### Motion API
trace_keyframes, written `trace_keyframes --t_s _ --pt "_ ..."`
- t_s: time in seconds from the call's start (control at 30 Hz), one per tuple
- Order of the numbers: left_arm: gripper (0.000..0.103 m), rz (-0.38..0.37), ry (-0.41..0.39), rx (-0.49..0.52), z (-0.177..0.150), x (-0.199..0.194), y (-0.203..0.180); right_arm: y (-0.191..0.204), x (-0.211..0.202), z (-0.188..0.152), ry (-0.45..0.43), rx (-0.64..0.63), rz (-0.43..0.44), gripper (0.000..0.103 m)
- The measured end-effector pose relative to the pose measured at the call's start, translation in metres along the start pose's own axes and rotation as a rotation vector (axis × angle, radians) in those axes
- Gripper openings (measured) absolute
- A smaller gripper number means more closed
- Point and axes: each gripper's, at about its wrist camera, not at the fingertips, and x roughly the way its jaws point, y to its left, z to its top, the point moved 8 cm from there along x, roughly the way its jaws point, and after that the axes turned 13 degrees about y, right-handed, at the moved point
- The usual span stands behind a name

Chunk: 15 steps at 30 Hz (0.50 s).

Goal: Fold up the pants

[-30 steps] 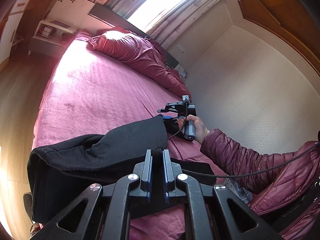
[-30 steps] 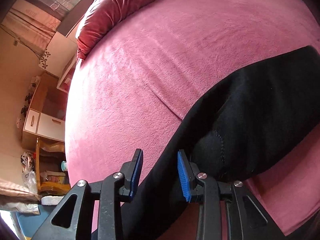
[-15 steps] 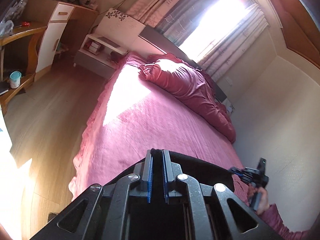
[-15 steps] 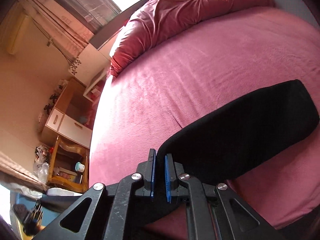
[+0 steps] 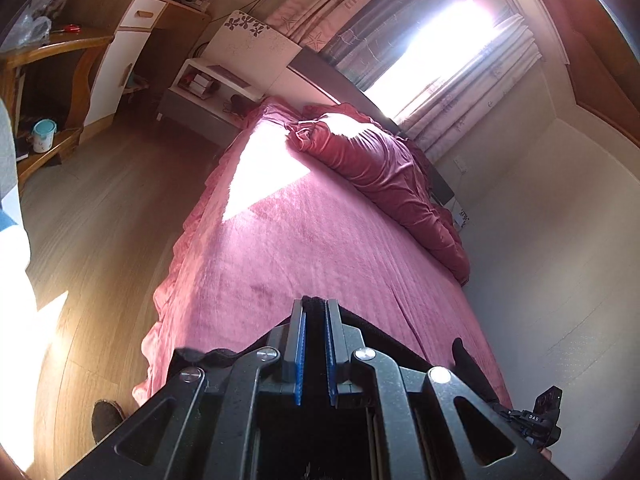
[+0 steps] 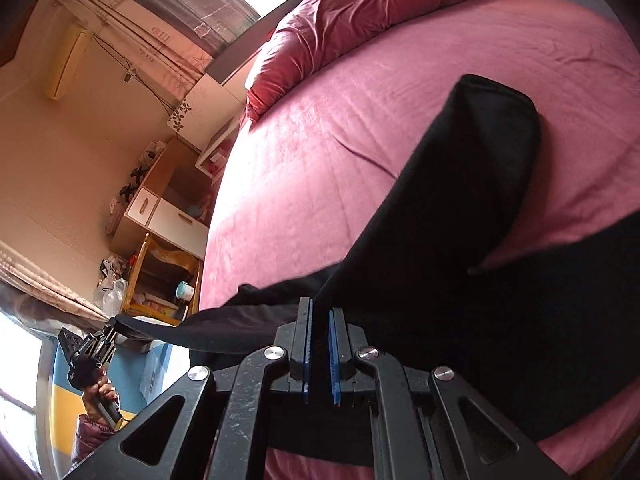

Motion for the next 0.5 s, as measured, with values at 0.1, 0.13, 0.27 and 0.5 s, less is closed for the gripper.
trace_keyframes --t_s 0.1,0.13,0.27,0.5 --pt "0.008 0.015 0.042 -0.061 -0.044 -0.003 0.023 -0.015 0.017 -0.029 0.055 0.018 -0.027 0.007" --pt "0.008 0.012 0.059 -0.098 -0.059 -0.002 0.033 -0.021 0.024 -0.041 0.077 0.026 -0.038 0.007" --pt "0.008 0.065 0.143 -0.218 -0.118 0.015 0.074 -0.047 0.06 -0.069 0.152 0.055 -0.099 0.007" --pt "0.029 0.023 0.17 -0.456 -0.164 0.015 0.112 -0.066 0.092 -0.076 0.183 0.071 -0.149 0.007"
